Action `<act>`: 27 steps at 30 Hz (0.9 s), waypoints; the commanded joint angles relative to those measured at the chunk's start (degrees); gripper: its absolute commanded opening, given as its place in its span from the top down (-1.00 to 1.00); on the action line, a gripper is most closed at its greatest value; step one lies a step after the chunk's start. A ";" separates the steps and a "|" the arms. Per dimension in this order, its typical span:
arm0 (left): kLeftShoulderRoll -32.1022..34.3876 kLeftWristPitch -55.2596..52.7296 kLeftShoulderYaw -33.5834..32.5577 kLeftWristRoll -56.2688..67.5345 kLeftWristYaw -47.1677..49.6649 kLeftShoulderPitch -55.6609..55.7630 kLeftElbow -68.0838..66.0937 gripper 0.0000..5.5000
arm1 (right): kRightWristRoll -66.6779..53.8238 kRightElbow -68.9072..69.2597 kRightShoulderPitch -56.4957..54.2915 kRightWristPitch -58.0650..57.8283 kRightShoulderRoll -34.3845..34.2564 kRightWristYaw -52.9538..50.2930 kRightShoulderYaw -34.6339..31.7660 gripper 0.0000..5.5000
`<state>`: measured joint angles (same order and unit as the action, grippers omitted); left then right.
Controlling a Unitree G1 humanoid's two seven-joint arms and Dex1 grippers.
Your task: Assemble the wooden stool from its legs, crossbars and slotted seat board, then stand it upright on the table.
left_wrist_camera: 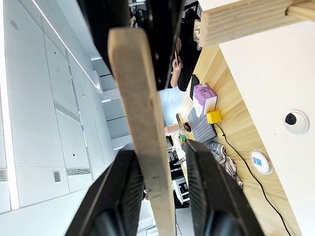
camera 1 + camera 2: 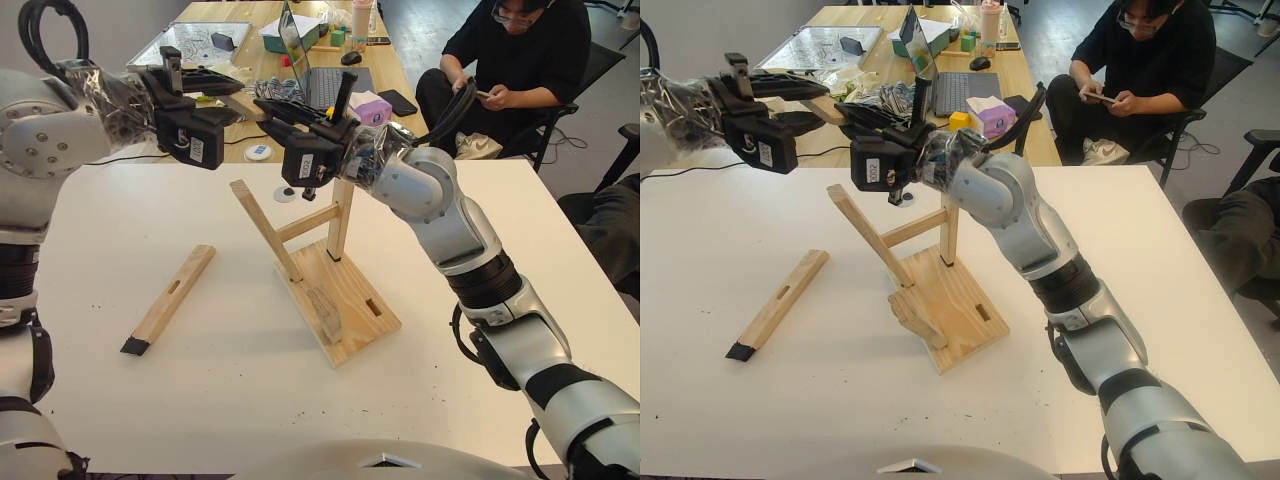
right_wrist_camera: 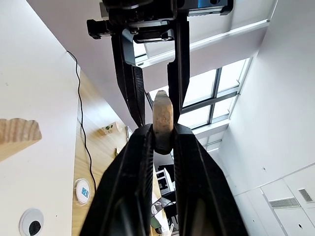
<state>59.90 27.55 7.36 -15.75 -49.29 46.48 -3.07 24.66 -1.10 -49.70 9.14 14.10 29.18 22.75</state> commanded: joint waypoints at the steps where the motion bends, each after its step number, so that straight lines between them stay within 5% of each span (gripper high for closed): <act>1: 0.21 1.23 0.12 0.09 -0.83 -1.51 -1.08 0.77 | -0.94 0.08 -0.49 0.70 -0.62 0.18 -0.11 0.85; 9: 0.82 -0.11 -1.13 1.22 -0.99 -3.87 -1.01 0.86 | -1.83 0.69 -0.15 0.02 -0.44 2.01 0.17 0.29; 13: 1.38 -1.75 -2.81 -2.46 3.70 -3.58 -7.92 0.86 | -1.94 1.83 1.28 2.46 1.51 2.04 -0.37 0.24; 18: -5.37 -21.68 -15.64 11.55 9.61 -5.47 -18.93 0.86 | -6.11 2.01 5.15 5.22 4.69 -1.61 -8.69 0.24; 23: -15.96 -53.84 -36.30 37.14 13.96 -15.44 -15.70 0.86 | -7.29 -3.10 6.96 5.76 10.10 -5.24 -16.35 0.24; 27: -22.75 -57.53 -43.24 45.64 14.30 -27.94 -9.02 0.86 | -7.33 -6.27 8.21 6.66 11.64 -5.52 -16.81 0.24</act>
<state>39.95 -28.82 -33.89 26.92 -34.55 23.79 -15.80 17.86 -5.97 -42.34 15.04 25.42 23.28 5.68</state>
